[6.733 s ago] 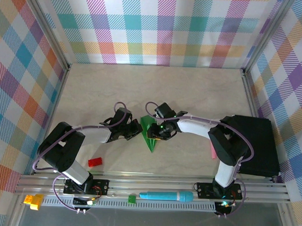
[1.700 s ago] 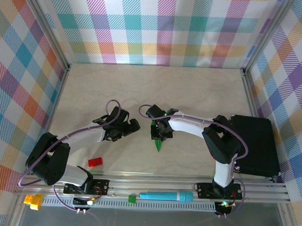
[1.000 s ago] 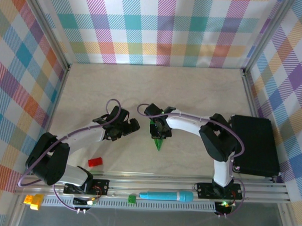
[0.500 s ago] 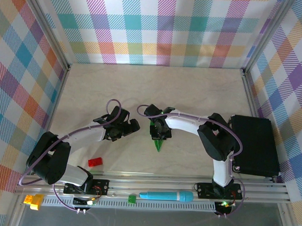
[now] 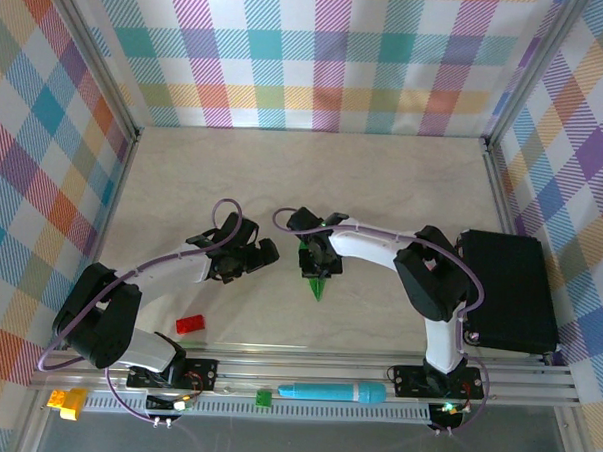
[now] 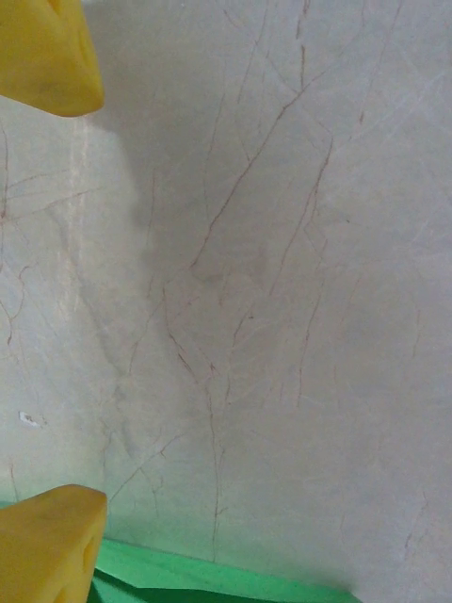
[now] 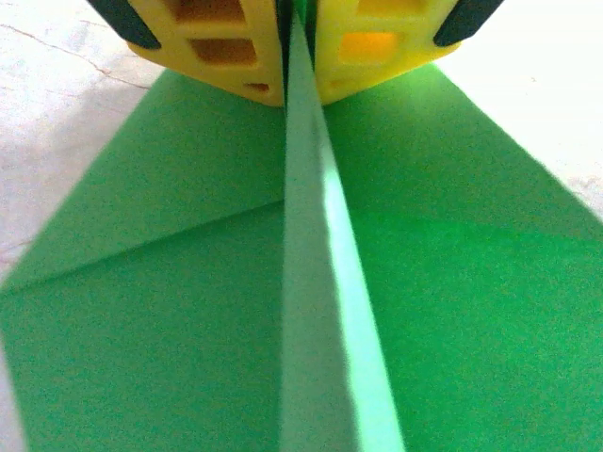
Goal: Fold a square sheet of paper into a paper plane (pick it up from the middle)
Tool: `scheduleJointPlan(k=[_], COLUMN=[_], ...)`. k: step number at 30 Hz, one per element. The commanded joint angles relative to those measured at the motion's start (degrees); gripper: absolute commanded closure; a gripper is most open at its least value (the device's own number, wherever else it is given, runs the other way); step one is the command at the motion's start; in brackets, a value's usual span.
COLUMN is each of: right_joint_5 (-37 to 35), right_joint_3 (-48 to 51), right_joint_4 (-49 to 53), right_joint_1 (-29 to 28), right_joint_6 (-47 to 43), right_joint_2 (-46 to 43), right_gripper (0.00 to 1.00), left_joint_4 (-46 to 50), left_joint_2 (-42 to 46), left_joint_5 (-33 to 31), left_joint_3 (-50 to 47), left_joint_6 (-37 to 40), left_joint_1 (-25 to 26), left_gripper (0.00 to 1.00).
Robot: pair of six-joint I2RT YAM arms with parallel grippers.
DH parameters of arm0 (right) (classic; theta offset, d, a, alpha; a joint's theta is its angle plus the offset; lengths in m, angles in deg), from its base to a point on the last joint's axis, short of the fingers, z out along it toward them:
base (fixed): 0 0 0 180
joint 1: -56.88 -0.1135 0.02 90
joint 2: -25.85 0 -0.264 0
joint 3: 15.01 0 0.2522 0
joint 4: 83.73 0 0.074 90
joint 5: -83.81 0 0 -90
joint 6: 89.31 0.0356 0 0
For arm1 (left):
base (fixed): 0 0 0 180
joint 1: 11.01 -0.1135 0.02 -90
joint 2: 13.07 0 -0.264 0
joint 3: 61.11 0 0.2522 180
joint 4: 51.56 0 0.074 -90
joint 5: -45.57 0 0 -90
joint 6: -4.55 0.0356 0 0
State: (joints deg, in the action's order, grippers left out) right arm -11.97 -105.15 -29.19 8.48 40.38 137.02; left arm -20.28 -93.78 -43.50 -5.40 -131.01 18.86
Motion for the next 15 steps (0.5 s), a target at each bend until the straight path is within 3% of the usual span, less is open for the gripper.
scheduleJointPlan(k=[1,15], right_joint_5=[-1.8,2.2], right_joint_3=[-3.5,-23.4], right_joint_4=[1.3,3.4], right_joint_1=[1.4,15.1], right_joint_6=[-1.9,-14.1], right_joint_2=[-2.8,10.0], right_gripper=[0.87,0.90], left_joint_4=[3.1,8.4], left_joint_2=[2.1,11.7], left_joint_5=[-0.1,-0.7], left_joint_3=[1.4,0.0], left_joint_6=[0.3,-1.2], left_joint_1=[-0.6,-0.6], left_gripper=[0.00,0.00])
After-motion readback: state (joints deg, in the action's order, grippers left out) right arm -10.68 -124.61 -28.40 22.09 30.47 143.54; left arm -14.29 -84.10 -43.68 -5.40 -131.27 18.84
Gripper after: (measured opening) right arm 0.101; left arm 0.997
